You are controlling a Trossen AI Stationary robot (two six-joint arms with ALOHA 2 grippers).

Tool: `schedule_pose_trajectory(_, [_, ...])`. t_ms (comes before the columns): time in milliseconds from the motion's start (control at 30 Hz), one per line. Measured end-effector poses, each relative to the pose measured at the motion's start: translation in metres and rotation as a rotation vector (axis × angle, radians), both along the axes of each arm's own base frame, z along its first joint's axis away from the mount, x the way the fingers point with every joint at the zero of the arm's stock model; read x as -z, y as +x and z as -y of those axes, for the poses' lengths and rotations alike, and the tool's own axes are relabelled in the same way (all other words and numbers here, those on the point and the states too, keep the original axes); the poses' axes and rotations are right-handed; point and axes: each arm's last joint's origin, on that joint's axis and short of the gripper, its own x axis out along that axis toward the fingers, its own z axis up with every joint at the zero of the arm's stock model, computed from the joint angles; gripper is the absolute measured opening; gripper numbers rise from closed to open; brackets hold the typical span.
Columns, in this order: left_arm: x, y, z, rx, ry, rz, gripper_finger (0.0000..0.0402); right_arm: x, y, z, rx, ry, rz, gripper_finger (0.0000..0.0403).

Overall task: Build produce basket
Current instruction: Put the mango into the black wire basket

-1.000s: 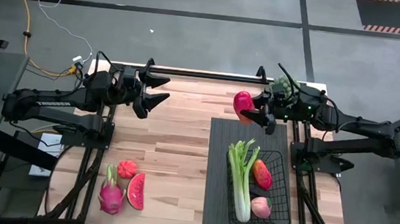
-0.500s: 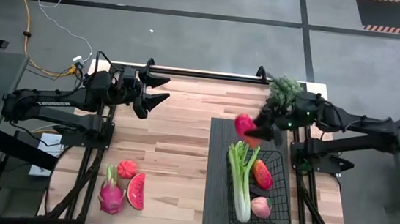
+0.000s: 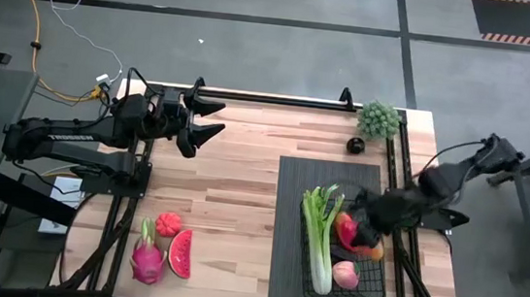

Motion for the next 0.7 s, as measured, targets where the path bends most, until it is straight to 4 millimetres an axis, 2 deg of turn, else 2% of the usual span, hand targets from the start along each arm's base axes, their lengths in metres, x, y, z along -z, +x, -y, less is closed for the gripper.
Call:
schedule_pose_trajectory(133, [0.0,0.0,0.0,0.0,0.0,-0.001,0.0337,0.039,0.002,-0.012,0.119,-0.029,-0.195,0.0234])
schedule_pose_trajectory(267, [0.001,0.0,0.0,0.0,-0.001,-0.007,0.0337,0.067,0.009,-0.017,0.248,-0.083,-0.26,0.0234])
schedule_pose_trajectory(467, [0.001,0.0,0.0,-0.006,0.031,-0.025,0.0337,0.087,0.024,-0.027,0.279,-0.093,-0.29,0.0235])
schedule_pose_trajectory(700, [0.001,0.0,0.0,-0.006,0.031,-0.025,0.0337,0.102,0.033,-0.032,0.322,-0.135,-0.349,0.0262])
